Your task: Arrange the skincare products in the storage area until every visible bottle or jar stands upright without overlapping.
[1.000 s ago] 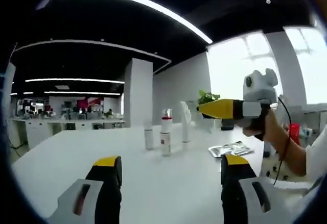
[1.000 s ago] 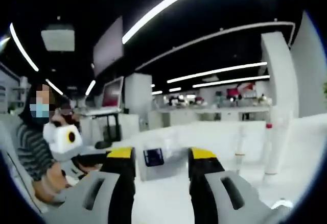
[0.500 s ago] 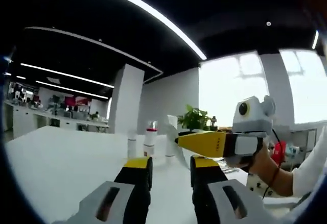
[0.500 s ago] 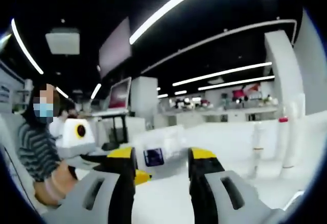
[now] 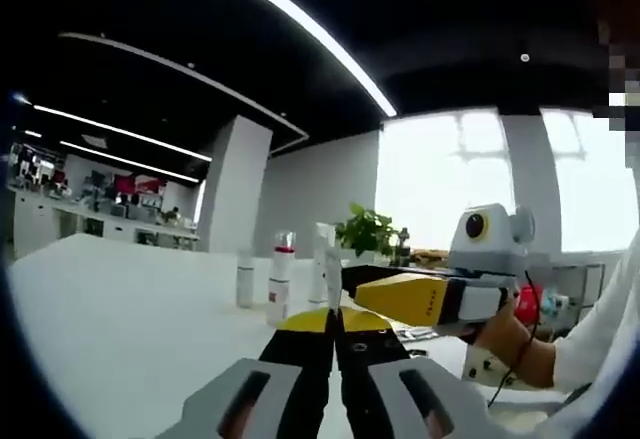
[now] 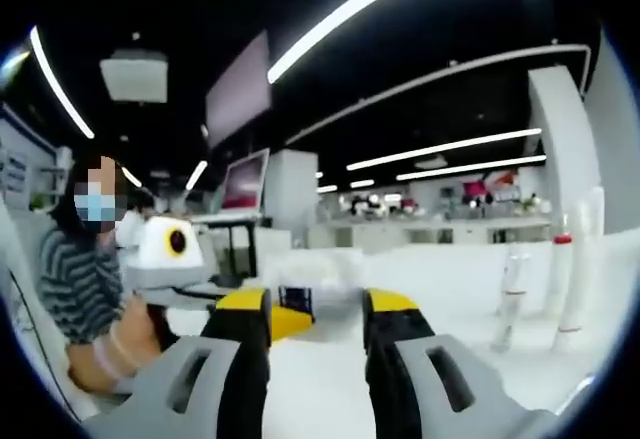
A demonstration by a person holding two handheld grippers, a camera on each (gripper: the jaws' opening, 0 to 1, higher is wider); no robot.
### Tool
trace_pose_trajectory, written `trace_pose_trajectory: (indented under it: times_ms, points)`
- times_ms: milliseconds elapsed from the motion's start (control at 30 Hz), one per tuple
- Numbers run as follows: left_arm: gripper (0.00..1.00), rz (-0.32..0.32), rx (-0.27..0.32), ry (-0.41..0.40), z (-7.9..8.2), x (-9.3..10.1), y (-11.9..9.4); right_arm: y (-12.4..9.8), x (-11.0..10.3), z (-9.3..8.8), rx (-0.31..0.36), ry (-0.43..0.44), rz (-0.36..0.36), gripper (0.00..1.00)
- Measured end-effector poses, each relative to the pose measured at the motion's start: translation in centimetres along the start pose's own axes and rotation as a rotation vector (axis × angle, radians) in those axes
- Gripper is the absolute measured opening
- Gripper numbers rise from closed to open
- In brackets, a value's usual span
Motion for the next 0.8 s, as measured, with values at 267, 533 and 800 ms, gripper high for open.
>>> trace_pose_trajectory:
  times_ms: [267, 533, 800]
  points:
    - [0.00, -0.143, -0.084, -0.015, 0.4, 0.1, -0.8, -1.7, 0.7, 0.0, -0.034, 0.053, 0.100, 0.31]
    - [0.00, -0.342, -0.126, -0.099, 0.5, 0.8, -1.2, -2.8, 1.0, -1.4, -0.079, 0.089, 0.195, 0.30]
    - [0.00, -0.521, -0.111, -0.222, 0.8, 1.4, -2.3, -4.0, -0.5, -1.4, -0.060, 0.122, 0.383, 0.03]
Point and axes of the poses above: the point that each gripper's makers call its tool centre point, and the gripper's own axes: y roughly forward along the fingers, x roughly to its right, z roughly out of its top, the point moved 7 cm from there along -y, roughly backward along the fingers, and after that the axes turned 12 degrees about y, right-handed, at the moved point
